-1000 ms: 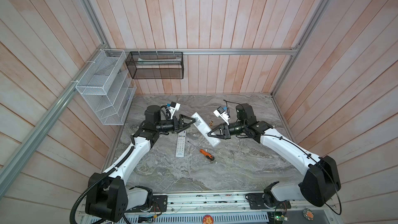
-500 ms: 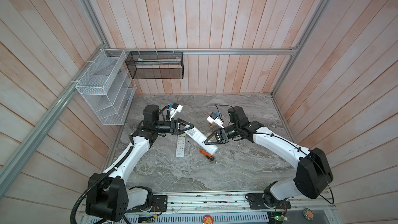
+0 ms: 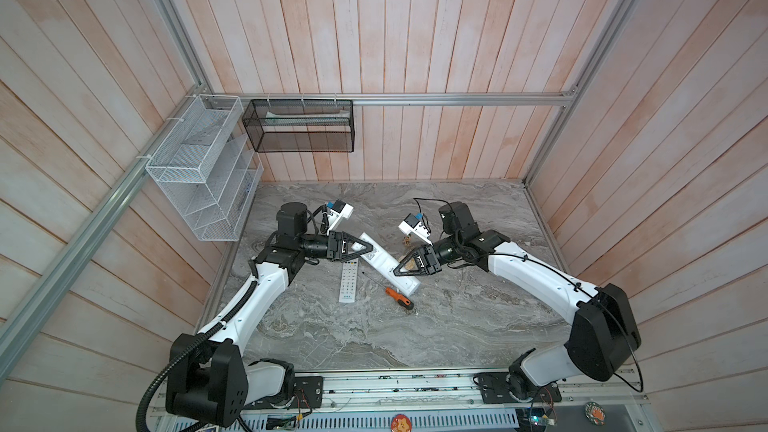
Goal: Unload the batteries from the remote control
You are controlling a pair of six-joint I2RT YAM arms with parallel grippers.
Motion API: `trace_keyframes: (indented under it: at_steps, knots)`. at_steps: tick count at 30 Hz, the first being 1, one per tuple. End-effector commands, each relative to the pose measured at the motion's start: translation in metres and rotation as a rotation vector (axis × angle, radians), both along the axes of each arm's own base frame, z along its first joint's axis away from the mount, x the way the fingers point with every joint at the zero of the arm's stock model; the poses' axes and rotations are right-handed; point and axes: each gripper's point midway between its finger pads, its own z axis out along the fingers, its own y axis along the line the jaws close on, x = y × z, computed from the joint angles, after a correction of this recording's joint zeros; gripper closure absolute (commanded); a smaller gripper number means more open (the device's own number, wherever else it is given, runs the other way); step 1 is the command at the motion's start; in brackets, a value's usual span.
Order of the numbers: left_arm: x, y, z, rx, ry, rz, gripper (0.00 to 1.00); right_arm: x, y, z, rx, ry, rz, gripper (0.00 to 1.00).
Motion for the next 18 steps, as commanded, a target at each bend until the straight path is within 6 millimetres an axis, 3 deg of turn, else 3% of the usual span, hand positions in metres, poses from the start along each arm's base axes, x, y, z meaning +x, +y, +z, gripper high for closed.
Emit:
trace_keyframes:
  at_steps: [1,4,6,8,10,12,15,16,18]
  knots:
    - [-0.002,0.000,0.009,-0.018,-0.032,-0.032,0.68,0.002,0.003,0.007,0.013,-0.013,0.013,0.99]
    - [-0.001,0.000,0.008,-0.017,-0.031,-0.030,0.78,0.002,0.003,0.006,0.007,-0.015,0.011,0.96]
    - [0.000,0.000,0.008,-0.011,-0.034,-0.020,0.86,0.007,0.002,0.004,-0.008,-0.024,-0.010,0.85]
    - [0.004,0.000,0.006,0.006,-0.045,0.007,0.94,0.019,-0.002,0.000,-0.042,-0.033,-0.064,0.64]
    - [0.011,0.001,-0.001,0.034,-0.049,0.050,0.96,0.040,-0.011,-0.002,-0.086,-0.048,-0.159,0.45]
    - [0.019,0.003,-0.014,0.076,-0.038,0.113,0.98,0.069,-0.026,-0.003,-0.157,-0.079,-0.329,0.31]
    - [0.031,0.010,-0.046,0.162,-0.007,0.253,1.00,0.117,-0.069,-0.018,-0.376,-0.156,-0.697,0.12]
    - [0.033,0.013,-0.057,0.190,0.003,0.314,1.00,0.124,-0.083,-0.024,-0.441,-0.170,-0.787,0.07]
    - [0.038,0.022,-0.077,0.230,0.035,0.442,1.00,0.124,-0.092,-0.029,-0.462,-0.162,-0.834,0.02]
